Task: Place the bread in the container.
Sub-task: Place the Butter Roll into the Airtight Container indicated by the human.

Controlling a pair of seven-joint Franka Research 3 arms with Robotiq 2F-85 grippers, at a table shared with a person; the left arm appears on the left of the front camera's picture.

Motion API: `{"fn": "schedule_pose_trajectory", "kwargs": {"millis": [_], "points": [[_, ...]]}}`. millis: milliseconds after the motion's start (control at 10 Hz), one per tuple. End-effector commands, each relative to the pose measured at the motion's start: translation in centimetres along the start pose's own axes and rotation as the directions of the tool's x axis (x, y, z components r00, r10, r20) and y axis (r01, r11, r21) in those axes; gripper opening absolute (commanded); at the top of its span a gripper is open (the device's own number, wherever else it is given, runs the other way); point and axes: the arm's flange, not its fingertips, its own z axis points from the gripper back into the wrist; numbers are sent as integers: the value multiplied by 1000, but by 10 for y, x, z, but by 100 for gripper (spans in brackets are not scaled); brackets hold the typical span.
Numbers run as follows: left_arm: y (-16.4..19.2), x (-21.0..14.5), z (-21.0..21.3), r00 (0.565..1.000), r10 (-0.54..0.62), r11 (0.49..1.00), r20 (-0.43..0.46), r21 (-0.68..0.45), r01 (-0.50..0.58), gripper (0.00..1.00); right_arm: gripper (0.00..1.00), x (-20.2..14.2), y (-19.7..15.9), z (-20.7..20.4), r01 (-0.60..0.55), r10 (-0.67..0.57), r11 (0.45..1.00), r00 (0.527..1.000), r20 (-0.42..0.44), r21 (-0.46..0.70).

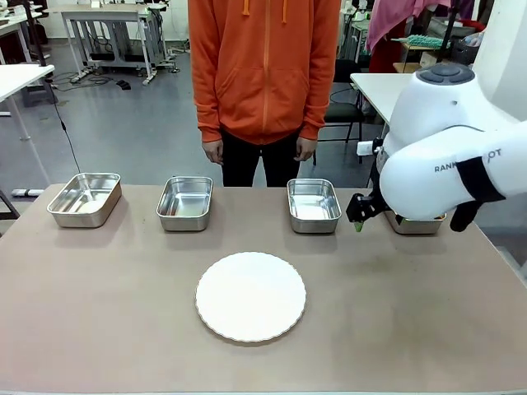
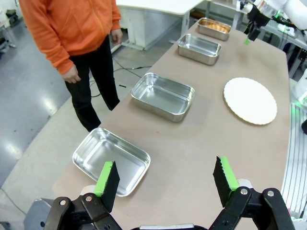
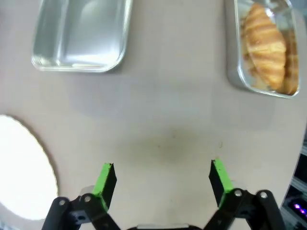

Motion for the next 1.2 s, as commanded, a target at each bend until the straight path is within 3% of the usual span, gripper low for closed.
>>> {"fn": "schedule_pose_trajectory", "kwargs": {"millis": [0, 100, 1100], "points": [[-2, 0, 1, 1000, -13, 1000, 15, -7, 13, 100, 100, 3, -17, 5, -89, 92, 994, 995, -30, 64], [-2, 0, 1, 1000, -13, 1000, 15, -7, 13, 100, 100, 0, 0, 0, 0, 0, 1000, 1000, 0, 0], [-2, 0, 1, 1000, -13, 1000, 15, -7, 13, 100, 100, 0, 0, 0, 0, 0, 1000, 1000, 0, 0]]}}
